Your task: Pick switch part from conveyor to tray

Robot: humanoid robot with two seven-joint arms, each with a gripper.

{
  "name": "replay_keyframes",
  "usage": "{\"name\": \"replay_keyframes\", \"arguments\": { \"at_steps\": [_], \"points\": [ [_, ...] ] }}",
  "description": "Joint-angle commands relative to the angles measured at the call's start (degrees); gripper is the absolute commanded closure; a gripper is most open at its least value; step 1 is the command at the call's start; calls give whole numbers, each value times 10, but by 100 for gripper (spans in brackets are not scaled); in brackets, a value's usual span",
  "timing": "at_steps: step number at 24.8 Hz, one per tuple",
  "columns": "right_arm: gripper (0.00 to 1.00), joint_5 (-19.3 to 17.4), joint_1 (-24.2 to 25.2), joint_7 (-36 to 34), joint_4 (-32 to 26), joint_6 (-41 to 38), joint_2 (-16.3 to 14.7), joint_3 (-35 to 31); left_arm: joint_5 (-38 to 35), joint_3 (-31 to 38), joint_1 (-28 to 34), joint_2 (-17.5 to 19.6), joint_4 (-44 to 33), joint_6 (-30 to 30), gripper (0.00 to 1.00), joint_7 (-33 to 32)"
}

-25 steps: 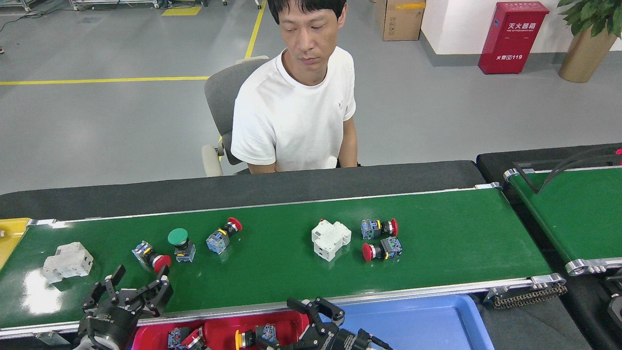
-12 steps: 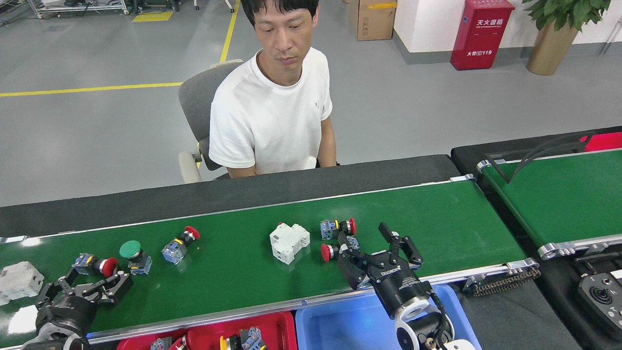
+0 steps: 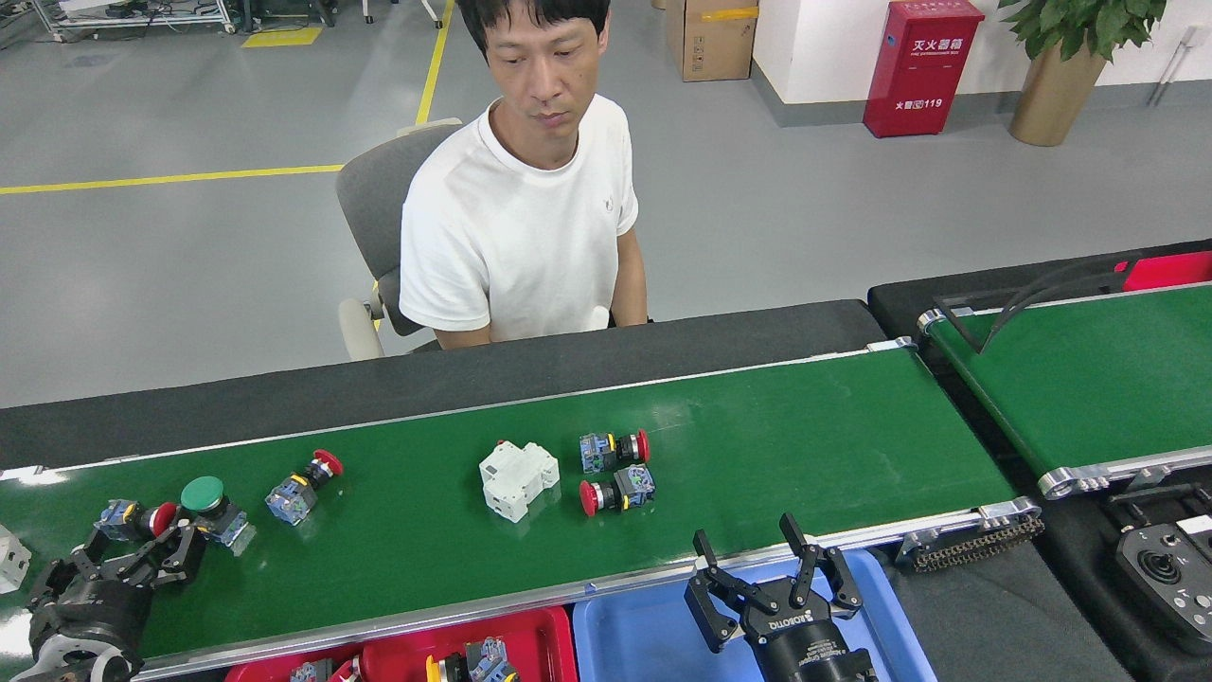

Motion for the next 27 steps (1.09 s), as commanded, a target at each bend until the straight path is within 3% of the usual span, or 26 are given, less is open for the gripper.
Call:
{"name": "replay_keyframes", "arguments": {
  "at_steps": [1, 7, 14, 19, 23, 25, 27],
  "points": [
    [3, 1, -1, -5, -9, 1, 0, 7, 4, -2, -9, 4, -4, -3, 78, 2],
    [3, 2, 0, -5, -9, 3, 3, 10, 21, 4, 12, 15, -52, -11, 80, 3],
    [2, 3, 5, -5, -9, 3, 2, 7, 50, 19, 207, 6, -280, -35, 80, 2],
    [2, 3, 5, -5, -10, 3, 3, 7, 42, 10, 369, -53, -462, -80, 79, 2],
    [2, 3, 5, -5, -10, 3, 4, 7, 13, -40, 409, -76, -490, -120, 77, 6],
    [2, 3, 5, -5, -10, 3, 3, 7, 0, -68, 413, -69, -490, -125, 67, 10],
    [2, 3, 5, -5, -10, 3, 3, 7, 0, -93, 413, -63, -490, -153, 25, 16]
  ]
}}
